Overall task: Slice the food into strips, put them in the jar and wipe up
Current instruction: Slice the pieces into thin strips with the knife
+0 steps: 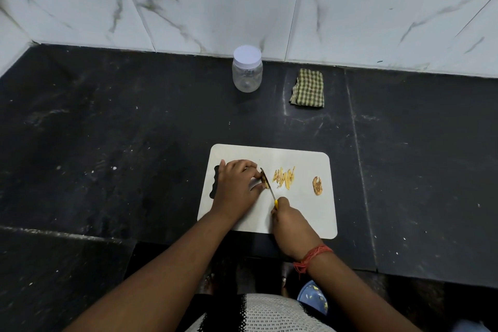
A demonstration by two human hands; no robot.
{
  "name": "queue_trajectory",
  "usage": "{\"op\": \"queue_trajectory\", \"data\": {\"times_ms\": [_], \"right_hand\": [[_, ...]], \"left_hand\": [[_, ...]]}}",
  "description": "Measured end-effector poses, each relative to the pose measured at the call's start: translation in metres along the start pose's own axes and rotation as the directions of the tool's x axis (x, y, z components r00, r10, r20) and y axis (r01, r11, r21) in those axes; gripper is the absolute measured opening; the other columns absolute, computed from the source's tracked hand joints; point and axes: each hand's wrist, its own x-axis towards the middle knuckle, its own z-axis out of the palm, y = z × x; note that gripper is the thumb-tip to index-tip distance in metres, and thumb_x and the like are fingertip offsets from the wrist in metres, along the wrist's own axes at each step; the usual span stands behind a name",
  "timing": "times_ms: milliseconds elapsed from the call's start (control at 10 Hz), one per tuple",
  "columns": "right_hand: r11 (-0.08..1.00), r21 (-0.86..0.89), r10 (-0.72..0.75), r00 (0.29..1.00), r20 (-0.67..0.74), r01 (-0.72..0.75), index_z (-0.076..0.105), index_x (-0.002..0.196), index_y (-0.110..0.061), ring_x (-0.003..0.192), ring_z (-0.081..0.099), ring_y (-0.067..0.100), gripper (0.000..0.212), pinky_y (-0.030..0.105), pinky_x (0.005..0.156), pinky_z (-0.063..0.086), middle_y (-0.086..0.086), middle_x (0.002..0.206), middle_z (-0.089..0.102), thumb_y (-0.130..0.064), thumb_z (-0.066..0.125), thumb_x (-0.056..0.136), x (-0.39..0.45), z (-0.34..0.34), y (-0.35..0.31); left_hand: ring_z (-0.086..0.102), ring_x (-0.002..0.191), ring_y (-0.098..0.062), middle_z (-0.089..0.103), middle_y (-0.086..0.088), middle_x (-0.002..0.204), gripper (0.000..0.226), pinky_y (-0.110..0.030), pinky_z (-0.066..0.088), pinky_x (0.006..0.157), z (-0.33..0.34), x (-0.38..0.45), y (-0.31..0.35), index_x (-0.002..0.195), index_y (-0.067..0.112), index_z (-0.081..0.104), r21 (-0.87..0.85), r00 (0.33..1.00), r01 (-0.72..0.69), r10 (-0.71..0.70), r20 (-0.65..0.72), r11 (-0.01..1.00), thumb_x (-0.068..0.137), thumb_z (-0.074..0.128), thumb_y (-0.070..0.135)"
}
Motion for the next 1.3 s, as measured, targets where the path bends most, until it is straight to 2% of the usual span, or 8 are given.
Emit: {"op": "queue_trajectory", "data": {"times_ms": [200,300,600,800,900,1100,1200,1300], "right_hand": [[0.999,0.025,0.022,1.0,-0.003,-0.022,0.034,0.095,-0.011,0.073,0.054,0.032,0.007,0.033,0.061,0.03,0.019,0.091,0.062,-0.013,0.034,0.102,0.002,0.002,-0.002],[1.0,0.02,0.023,1.0,-0.003,-0.023,0.033,0.096,-0.011,0.069,0.048,0.027,0.007,0.032,0.061,0.029,0.02,0.093,0.063,-0.013,0.033,0.102,0.002,0.001,-0.003],[0.999,0.009,0.043,0.999,0.012,-0.043,0.034,0.096,-0.011,0.069,0.05,0.027,0.004,0.032,0.061,0.032,0.018,0.093,0.063,-0.011,0.035,0.101,0.003,0.002,-0.004],[0.998,-0.024,0.067,0.995,0.071,-0.066,0.037,0.102,-0.007,0.086,0.061,0.034,0.006,0.029,0.062,0.031,0.019,0.097,0.063,-0.004,0.037,0.097,0.009,-0.004,-0.009],[0.997,-0.027,0.081,0.99,0.117,-0.079,0.039,0.104,-0.006,0.087,0.059,0.032,0.006,0.027,0.064,0.031,0.018,0.099,0.062,-0.007,0.038,0.098,0.013,-0.01,-0.012],[0.994,0.013,0.101,0.977,0.188,-0.105,0.037,0.092,-0.014,0.065,0.045,0.014,0.01,0.028,0.066,0.035,-0.001,0.072,0.044,-0.016,0.039,0.101,0.022,-0.012,-0.006],[0.985,-0.014,0.17,0.962,0.212,-0.171,0.027,0.073,-0.028,0.083,0.046,0.019,0.032,0.029,0.077,0.039,0.003,0.088,0.047,-0.021,0.039,0.102,0.03,-0.012,-0.004],[0.986,-0.025,0.166,0.966,0.197,-0.164,0.023,0.071,-0.029,0.088,0.045,0.019,0.036,0.03,0.08,0.04,0.007,0.099,0.047,-0.022,0.04,0.102,0.029,-0.009,-0.005]], "left_hand": [[0.052,0.12,-0.02,0.062,0.01,0.121,0.016,-0.057,0.02,0.118,0.001,0.0,0.0,0.095,0.026,0.072,0.023,1.0,0.003,-0.003,-0.008,1.0,0.084,0.073,0.038],[0.052,0.12,-0.02,0.062,0.01,0.121,0.016,-0.057,0.02,0.117,0.001,0.0,0.0,0.095,0.026,0.071,0.025,1.0,0.001,0.0,-0.004,1.0,0.084,0.073,0.038],[0.053,0.117,-0.019,0.061,0.012,0.119,0.018,-0.058,0.026,0.113,0.002,0.002,-0.002,0.096,0.028,0.071,0.047,1.0,-0.01,0.009,0.007,0.999,0.084,0.072,0.041],[0.053,0.118,-0.02,0.061,0.011,0.119,0.019,-0.058,0.025,0.114,0.001,0.002,-0.001,0.098,0.027,0.072,0.054,1.0,-0.009,0.008,0.01,0.999,0.085,0.072,0.04],[0.051,0.118,-0.021,0.061,0.011,0.12,0.019,-0.058,0.022,0.116,0.0,0.004,0.0,0.1,0.027,0.072,0.057,1.0,0.005,-0.006,0.018,0.998,0.086,0.071,0.039],[0.05,0.117,-0.022,0.061,0.011,0.12,0.019,-0.057,0.021,0.117,-0.001,0.004,0.001,0.101,0.027,0.071,0.08,1.0,-0.002,0.0,0.028,0.997,0.088,0.07,0.04],[0.05,0.117,-0.022,0.06,0.012,0.12,0.02,-0.055,0.017,0.119,-0.001,0.004,0.004,0.103,0.027,0.068,0.077,1.0,0.015,-0.016,0.02,0.997,0.087,0.07,0.038],[0.048,0.118,-0.02,0.06,0.012,0.12,0.022,-0.054,0.015,0.121,-0.001,0.004,0.005,0.106,0.028,0.066,0.045,0.999,0.035,-0.035,0.015,0.998,0.087,0.069,0.038]]}}
